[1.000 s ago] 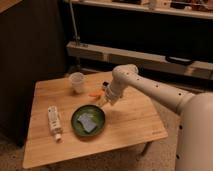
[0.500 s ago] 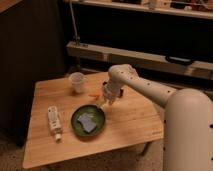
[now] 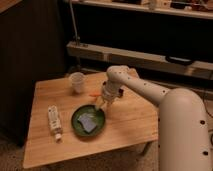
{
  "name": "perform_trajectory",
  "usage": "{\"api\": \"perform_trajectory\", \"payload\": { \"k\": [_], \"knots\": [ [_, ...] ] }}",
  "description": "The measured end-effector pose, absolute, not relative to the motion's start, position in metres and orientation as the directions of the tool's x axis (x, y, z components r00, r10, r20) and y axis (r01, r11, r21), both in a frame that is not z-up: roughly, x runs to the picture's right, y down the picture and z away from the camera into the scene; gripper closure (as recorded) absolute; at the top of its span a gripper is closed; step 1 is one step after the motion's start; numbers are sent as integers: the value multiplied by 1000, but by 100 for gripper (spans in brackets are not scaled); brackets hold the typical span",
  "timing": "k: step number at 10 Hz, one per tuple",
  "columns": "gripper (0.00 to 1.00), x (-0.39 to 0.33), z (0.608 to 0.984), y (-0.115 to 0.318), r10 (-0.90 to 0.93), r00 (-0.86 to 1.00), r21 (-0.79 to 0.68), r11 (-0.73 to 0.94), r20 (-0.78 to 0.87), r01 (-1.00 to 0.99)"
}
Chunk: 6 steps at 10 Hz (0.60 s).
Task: Drag the ceramic bowl in a circle
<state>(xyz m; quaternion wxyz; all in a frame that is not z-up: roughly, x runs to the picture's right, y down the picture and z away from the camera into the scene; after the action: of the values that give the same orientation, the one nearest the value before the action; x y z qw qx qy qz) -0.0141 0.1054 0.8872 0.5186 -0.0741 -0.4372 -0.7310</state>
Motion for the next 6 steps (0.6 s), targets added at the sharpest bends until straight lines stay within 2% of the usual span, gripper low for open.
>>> {"api": "perform_trajectory", "payload": {
  "k": [2,3,4,6],
  "knots": [
    [44,-17,888,112,-673,-473,574,-88,568,814],
    [50,-18,888,114,-668,-479,578,-90,569,811],
    [65,-17,888,115,-664,-482,579,-89,572,811],
    [82,-19,887,115,-660,-488,583,-93,571,807]
  ]
}}
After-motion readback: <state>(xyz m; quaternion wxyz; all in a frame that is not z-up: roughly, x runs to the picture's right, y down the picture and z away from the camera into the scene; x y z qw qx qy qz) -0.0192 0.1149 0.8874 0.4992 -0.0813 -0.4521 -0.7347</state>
